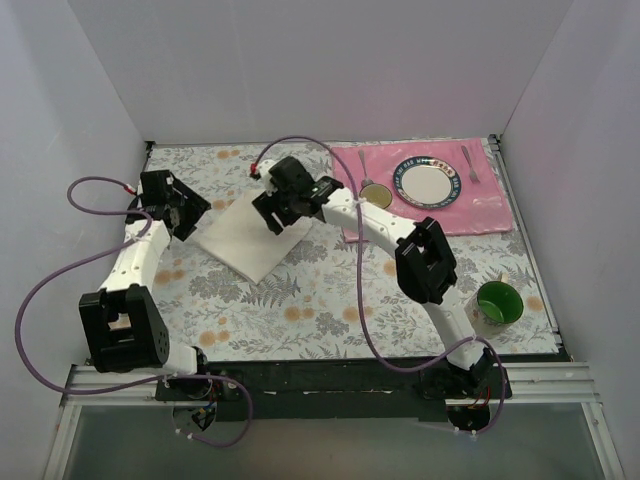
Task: Fold the napkin, place the utensils inside, and roll it up
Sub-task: Roll the napkin with the utensil
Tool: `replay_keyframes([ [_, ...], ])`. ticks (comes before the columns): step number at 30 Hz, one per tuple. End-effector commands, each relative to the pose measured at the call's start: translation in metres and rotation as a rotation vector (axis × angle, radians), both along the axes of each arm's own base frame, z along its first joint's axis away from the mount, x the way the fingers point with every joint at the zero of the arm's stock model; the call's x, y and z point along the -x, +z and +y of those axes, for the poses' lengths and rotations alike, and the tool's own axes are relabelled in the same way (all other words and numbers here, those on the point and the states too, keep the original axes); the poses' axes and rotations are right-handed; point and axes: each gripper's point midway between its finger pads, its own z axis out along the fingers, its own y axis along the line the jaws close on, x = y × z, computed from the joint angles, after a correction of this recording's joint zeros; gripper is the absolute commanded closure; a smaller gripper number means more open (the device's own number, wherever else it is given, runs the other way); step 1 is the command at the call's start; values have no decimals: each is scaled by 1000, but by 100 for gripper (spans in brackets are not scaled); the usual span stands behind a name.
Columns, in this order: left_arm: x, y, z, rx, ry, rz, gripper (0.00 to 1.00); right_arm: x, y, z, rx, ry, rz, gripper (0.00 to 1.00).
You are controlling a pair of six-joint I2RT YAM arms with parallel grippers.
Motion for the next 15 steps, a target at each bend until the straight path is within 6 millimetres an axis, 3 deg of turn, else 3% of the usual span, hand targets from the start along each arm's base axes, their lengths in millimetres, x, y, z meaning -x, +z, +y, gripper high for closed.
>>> replay_keyframes([
  [1, 30, 12, 16, 47, 140, 44, 37, 59, 43, 53, 95, 182, -245, 23],
  [7, 63, -5, 67, 153, 434, 80, 37, 119, 23, 94, 155, 340, -318, 26],
  [10, 74, -18, 78, 187, 517, 149, 38, 129, 14, 114, 177, 384, -356, 28],
  [11, 80, -28, 80, 199, 541, 200, 39, 131, 0, 118, 197, 393, -352, 28],
  [12, 80, -32, 79, 210, 542, 216, 39, 130, 2, 124, 190, 392, -366, 29],
  [15, 79, -43, 70, 255, 511, 238, 41, 125, -19, 129, 230, 384, -391, 30],
])
